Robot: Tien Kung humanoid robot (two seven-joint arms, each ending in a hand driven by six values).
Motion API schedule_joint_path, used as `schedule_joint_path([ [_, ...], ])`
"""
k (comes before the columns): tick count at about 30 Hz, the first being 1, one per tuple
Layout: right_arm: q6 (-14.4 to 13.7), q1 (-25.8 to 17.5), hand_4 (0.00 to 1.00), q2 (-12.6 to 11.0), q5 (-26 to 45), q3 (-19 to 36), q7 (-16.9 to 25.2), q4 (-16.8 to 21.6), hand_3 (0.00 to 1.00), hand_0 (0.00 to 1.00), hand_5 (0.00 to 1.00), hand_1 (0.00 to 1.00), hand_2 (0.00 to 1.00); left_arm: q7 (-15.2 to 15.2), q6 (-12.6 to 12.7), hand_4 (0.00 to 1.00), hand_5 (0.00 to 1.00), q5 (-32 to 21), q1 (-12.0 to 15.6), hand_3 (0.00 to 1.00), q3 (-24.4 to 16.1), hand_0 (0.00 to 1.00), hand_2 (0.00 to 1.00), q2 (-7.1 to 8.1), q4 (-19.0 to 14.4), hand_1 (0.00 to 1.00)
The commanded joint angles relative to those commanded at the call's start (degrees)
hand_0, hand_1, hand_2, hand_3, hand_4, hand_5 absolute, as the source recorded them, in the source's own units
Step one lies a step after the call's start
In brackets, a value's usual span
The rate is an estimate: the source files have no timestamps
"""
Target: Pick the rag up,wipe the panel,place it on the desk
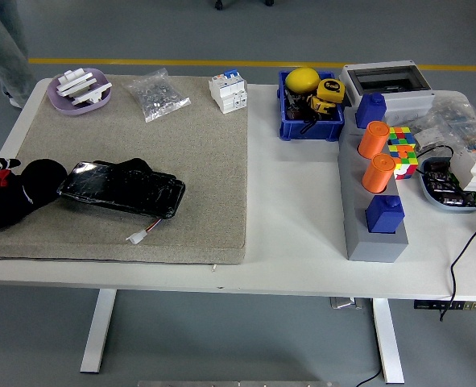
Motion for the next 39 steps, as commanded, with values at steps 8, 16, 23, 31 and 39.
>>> schedule_joint_path([
  [8,0.0,0.1,0.998,-0.1,0.1,-0.1,0.0,0.0,0.677,0.723,0.539,0.699,0.697,0.2,-0.6,0.998,0.334,-0.1,0.0,0.883,1.7,0.839,0.893,-0.82,0.3,0.889],
  [16,-0.1,0.2,0.998,-0.1,0.1,-0.1,0.0,0.0,0.678,0.722,0.537,0.700,0.697,0.3,-1.0,0.998,0.335,0.0,0.1,0.865,3.3,0.835,0.888,-1.83,1.3,0.885],
  [23,-0.1,0.3,0.998,-0.1,0.2,-0.3,0.0,0.1,0.676,0.722,0.537,0.698,0.697,0.2,-1.2,0.998,0.342,-0.1,-1.1,0.839,5.4,0.822,0.870,-2.61,3.7,0.872],
  [31,0.0,0.5,0.998,-0.1,0.3,-0.5,0.0,0.1,0.678,0.722,0.536,0.700,0.697,-0.4,0.3,0.909,0.223,-0.6,-2.9,0.749,8.1,0.703,0.826,-3.39,7.7,0.812],
  [39,0.0,0.5,0.998,-0.1,0.2,-0.3,0.1,0.2,0.679,0.722,0.534,0.699,0.697,-0.5,1.4,0.885,0.204,-1.0,-4.4,0.676,9.7,0.578,0.805,-4.07,10.6,0.761],
])
